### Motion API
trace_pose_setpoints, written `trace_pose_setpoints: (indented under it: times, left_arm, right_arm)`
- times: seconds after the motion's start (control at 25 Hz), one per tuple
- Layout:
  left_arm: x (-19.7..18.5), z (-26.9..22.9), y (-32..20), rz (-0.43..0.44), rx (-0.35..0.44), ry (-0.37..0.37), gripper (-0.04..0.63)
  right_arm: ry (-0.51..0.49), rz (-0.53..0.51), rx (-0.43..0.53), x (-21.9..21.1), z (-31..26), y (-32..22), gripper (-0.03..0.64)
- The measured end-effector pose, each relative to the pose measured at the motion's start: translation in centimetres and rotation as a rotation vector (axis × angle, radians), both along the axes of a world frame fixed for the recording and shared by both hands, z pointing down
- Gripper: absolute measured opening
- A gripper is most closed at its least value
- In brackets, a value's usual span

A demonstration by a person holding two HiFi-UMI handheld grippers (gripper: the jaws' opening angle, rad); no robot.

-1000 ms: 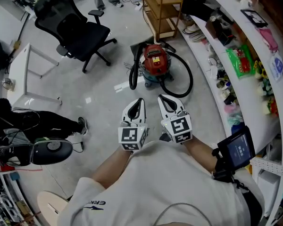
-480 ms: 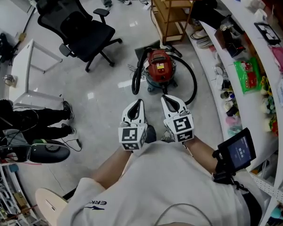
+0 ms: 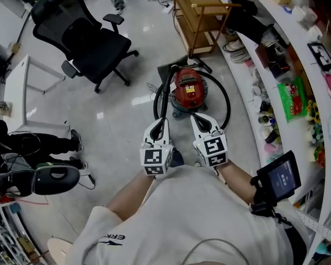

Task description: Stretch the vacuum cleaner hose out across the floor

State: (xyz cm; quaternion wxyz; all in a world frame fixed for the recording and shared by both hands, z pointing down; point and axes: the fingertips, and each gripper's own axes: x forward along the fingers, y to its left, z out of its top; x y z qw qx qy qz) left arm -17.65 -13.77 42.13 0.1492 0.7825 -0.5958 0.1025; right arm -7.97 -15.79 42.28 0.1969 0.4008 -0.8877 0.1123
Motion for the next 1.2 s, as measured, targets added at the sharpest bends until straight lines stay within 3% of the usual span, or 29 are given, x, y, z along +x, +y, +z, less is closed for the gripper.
trace_pose_setpoints:
  times: [0.32,0.56,0.84,1.2]
  left_arm:
    - [-5.4,2.9,-6.6,0.053,-0.055,-0.007,0.002]
    - [-7.1,6.1,-8.7,0.071,-0.131,-0.036,0.002]
    - [-7.9,12.5,-11.2,0.063,-0.25,-0.112,0.002]
    - [-6.9,18.1,-14.9,0.029,-0.367,-0.137,0.002]
  right_arm:
    - [0.06,0.053,-0.043,-4.9,2.2,-6.6,0.002]
    - [0.102,0.053,-0.083,-6.3,4.3,-9.8,0.002]
    - [0.171,-0.022,-0.146,-6.9,8.7,-14.8,0.002]
    - [0.244,-0.144,-0.233,-7.2,14.8,-20.8,0.003]
